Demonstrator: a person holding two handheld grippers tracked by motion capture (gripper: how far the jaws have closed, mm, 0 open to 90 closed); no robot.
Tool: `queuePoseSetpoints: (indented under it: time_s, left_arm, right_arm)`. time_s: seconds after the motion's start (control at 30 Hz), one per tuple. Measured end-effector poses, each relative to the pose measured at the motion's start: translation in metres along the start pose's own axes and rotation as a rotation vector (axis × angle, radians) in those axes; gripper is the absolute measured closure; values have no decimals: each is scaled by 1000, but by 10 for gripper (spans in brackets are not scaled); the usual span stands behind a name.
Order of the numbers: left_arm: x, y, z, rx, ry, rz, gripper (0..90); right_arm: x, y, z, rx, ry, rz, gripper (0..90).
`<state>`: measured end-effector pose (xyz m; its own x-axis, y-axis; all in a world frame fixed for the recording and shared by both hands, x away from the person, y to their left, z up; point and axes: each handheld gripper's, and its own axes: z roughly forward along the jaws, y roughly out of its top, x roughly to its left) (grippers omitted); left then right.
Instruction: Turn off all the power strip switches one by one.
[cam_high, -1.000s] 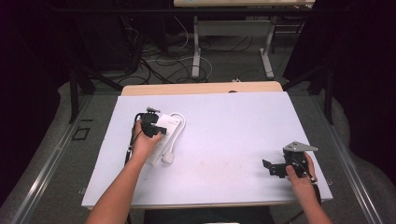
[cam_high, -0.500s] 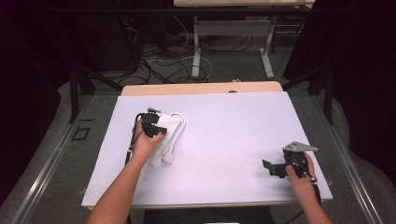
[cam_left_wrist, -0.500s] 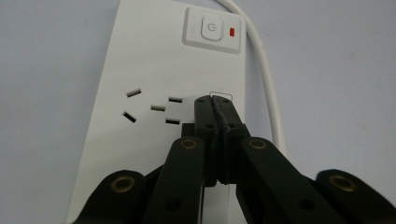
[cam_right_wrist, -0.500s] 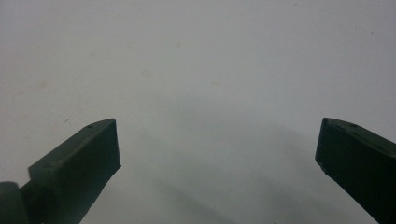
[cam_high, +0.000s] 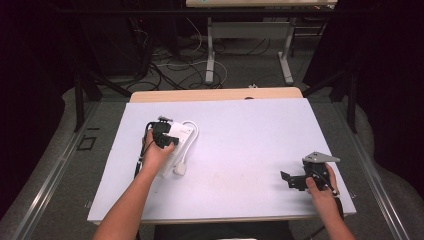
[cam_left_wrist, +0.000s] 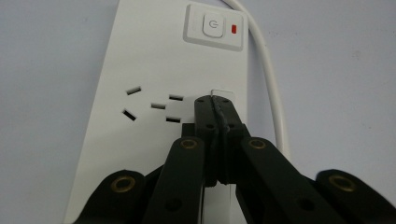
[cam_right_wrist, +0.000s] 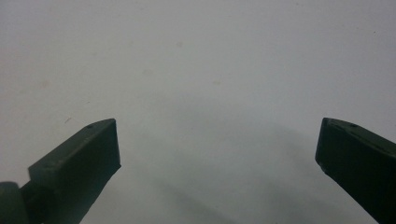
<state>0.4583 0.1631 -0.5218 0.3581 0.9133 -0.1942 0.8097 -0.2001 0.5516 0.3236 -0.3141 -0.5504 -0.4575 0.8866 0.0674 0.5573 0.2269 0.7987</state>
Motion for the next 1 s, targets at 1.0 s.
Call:
queuePoseSetpoints:
  time_s: [1.0]
  left_arm:
    - [-2,-1,-18,-16,-36,-6,900]
  right_arm:
    - [0,0,0,-4,6,0,0]
